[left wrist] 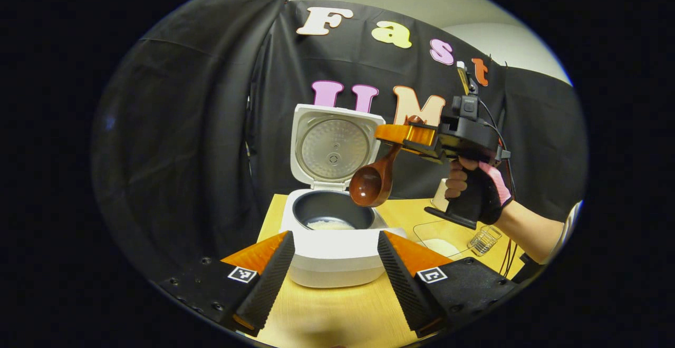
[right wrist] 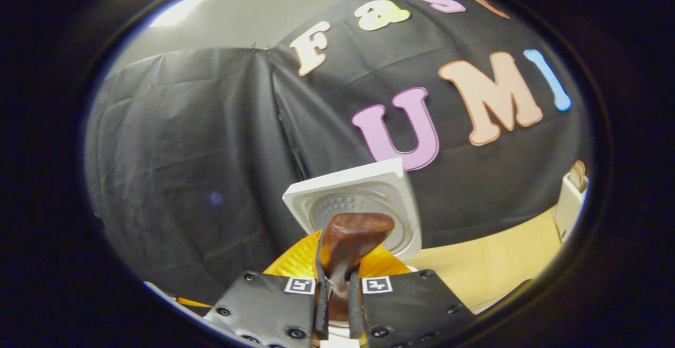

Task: Close the left gripper, press the button to open the rice cooker; take a wooden spoon from the chopstick holder with the right hand, scoop a spoonful of rice and pour it into the rice cooker, then put the wooden spoon back into the chopstick holder.

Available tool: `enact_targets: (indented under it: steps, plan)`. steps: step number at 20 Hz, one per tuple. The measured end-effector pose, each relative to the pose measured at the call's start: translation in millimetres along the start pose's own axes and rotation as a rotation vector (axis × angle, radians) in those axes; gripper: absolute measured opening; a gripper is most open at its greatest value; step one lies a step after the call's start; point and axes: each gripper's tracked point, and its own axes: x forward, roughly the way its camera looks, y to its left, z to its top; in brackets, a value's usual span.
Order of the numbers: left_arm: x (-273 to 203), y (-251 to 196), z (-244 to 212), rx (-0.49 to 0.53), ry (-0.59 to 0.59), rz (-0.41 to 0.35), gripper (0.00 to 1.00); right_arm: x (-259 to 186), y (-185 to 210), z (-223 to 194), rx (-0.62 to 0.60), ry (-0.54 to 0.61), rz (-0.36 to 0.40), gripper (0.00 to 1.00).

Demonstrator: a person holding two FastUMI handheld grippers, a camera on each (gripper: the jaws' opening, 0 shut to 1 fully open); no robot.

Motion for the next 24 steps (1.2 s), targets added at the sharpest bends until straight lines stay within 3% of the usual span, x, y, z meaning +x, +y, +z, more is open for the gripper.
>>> enact_targets:
  steps: [4, 6, 11, 15, 21, 24]
  plan:
    - [4.7, -19.1, 4.6, 0.009, -0.001, -0.034, 0.94, -38.4, -44.2, 34.0, 0.168, -0.054, -0.035, 0.17]
    - [9.5, -23.7, 8.0, 0.014, -0.005, -0.035, 0.94, -65.5, -77.0, 58.7, 0.177, -0.094, -0.085, 0.16]
    - [19.4, -33.4, 18.8, 0.034, -0.025, -0.016, 0.94, -159.7, -179.9, 113.1, 0.022, -0.152, -0.277, 0.15]
    - [24.6, -46.1, 22.6, 0.038, -0.034, -0.012, 0.94, -222.0, -256.2, 127.8, -0.049, -0.149, -0.417, 0.16]
    - [28.4, -60.8, 20.1, 0.049, -0.021, 0.027, 0.94, -280.0, -352.1, 98.6, -0.262, -0.028, -0.595, 0.18]
    - [27.8, -62.1, 20.8, 0.042, -0.017, 0.057, 0.94, -286.0, -382.2, 64.4, -0.318, 0.063, -0.61, 0.17]
